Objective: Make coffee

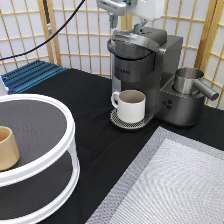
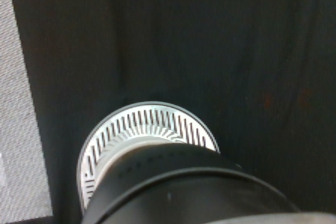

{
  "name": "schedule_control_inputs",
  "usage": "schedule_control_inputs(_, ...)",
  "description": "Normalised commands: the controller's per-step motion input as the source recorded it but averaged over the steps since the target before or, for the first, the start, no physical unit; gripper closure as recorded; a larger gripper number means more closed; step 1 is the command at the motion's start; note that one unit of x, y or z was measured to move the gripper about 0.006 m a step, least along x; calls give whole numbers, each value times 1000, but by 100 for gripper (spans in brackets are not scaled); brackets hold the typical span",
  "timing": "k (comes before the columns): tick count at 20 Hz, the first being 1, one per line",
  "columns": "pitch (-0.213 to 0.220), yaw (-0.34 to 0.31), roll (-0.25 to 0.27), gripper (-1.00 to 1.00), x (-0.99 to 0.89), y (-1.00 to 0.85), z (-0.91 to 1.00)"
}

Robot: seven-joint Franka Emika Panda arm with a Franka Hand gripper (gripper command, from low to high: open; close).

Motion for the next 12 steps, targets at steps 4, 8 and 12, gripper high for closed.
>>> schedule_control_inputs(4, -212, 219, -39, -100, -334, -106, 450)
schedule_control_inputs(8, -203, 148, 0, -100, -103, -563, 235)
schedule_control_inputs(12, -194, 118, 0, -100, -4, -620, 198)
